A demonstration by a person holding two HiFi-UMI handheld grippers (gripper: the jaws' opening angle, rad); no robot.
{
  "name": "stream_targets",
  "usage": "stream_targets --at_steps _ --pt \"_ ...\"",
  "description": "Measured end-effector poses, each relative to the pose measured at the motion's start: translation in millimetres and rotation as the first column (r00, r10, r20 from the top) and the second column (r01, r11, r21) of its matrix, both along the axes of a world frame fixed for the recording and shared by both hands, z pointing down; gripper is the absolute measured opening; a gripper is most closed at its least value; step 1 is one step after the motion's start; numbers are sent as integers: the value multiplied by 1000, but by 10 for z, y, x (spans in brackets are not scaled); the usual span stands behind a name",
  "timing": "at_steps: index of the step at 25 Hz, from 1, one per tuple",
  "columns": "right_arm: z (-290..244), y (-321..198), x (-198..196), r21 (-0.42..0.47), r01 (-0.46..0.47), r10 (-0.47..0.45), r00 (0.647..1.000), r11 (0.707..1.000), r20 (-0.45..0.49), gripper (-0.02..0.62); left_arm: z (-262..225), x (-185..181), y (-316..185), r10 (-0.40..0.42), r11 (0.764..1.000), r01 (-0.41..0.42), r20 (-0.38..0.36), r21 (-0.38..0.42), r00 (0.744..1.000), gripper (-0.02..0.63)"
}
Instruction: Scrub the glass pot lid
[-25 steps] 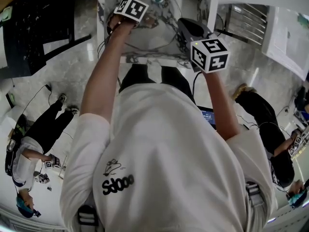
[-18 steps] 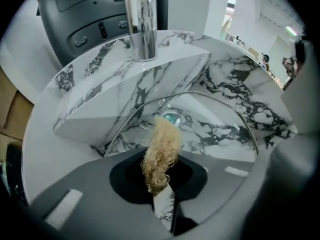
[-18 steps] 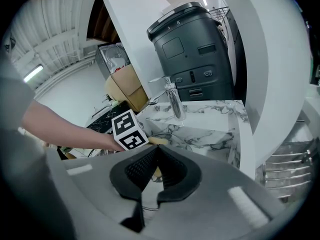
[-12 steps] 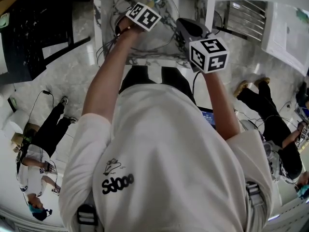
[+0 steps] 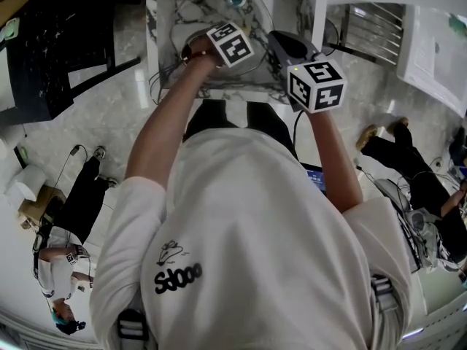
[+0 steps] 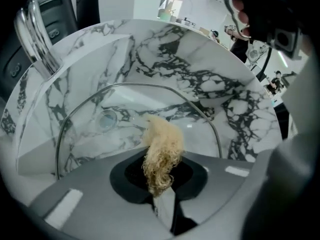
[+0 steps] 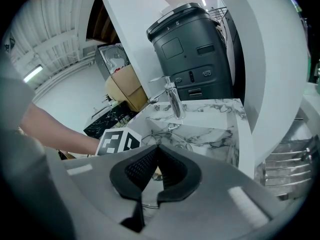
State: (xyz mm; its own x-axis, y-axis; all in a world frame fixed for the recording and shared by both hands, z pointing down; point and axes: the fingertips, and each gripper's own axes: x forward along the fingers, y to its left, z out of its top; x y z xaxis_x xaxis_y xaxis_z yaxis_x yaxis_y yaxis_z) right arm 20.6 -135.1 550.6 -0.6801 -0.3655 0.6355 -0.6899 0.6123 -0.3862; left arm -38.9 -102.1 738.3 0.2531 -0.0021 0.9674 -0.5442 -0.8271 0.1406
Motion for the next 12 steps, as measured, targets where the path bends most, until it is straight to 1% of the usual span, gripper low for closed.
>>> stream_targets --at_steps 2,4,6,7,8,9,10,11,12 --pt "-2 15 5 -1 -1 1 1000 1000 1 3 -9 40 110 52 998 -52 -12 -29 999 40" --pt "-1 22 16 -1 -3 3 1000 1000 1 3 -29 91 252 118 990 -121 -41 -76 992 41" --pt "-2 32 31 1 -7 7 1000 1000 0 3 -61 117 440 209 966 -218 -77 -140 975 43" --pt "-4 42 38 2 -9 9 1000 1000 0 3 -77 107 531 260 948 -272 -91 -166 961 43" --pt "-8 53 44 4 -11 11 1000 1000 1 3 -99 87 591 308 931 -322 -102 -173 946 43" --pt "-14 64 50 5 -13 13 1000 1000 3 3 -126 60 601 352 918 -365 -105 -155 930 43" --pt "-20 71 56 7 -16 16 1000 1000 4 3 -152 18 551 389 911 -398 -93 -111 916 43" --pt "-25 76 63 9 -19 19 1000 1000 6 3 -174 -44 447 416 907 -419 -64 -49 907 43" --pt "-29 80 69 10 -22 22 1000 1000 8 3 -198 -120 301 426 905 -426 -25 22 904 43"
